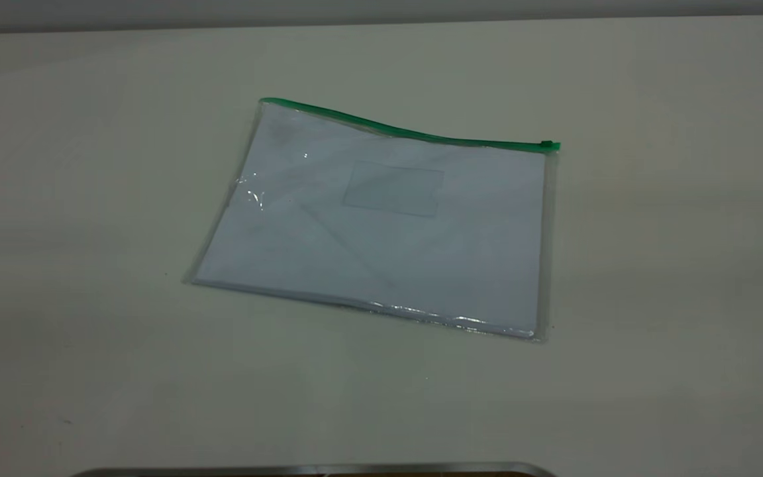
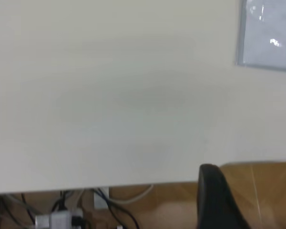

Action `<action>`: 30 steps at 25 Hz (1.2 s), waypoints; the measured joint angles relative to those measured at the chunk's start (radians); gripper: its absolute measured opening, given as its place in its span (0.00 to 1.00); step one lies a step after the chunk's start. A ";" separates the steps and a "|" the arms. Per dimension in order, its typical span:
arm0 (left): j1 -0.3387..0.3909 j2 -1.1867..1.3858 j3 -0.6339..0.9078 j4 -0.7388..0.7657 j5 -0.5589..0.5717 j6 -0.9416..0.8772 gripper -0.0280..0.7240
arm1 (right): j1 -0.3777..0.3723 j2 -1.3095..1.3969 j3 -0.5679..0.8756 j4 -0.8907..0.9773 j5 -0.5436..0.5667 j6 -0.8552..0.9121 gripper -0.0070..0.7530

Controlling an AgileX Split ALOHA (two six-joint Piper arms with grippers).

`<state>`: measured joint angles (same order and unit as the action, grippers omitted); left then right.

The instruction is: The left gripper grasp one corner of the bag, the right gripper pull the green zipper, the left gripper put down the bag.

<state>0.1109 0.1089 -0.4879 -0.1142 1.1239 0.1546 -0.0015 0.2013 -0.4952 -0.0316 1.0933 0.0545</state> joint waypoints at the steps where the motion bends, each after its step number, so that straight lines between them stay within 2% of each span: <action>1: -0.001 -0.018 0.000 0.000 0.001 0.000 0.63 | 0.000 -0.041 0.000 0.001 0.004 0.000 0.58; 7: -0.004 -0.124 0.000 0.000 0.014 0.000 0.63 | 0.000 -0.217 0.000 0.002 0.020 0.000 0.58; 30: -0.004 -0.128 0.000 0.000 0.019 0.001 0.63 | 0.001 -0.217 0.000 0.009 0.022 0.001 0.58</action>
<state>0.1070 -0.0190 -0.4879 -0.1142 1.1429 0.1558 0.0000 -0.0160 -0.4952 -0.0222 1.1155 0.0556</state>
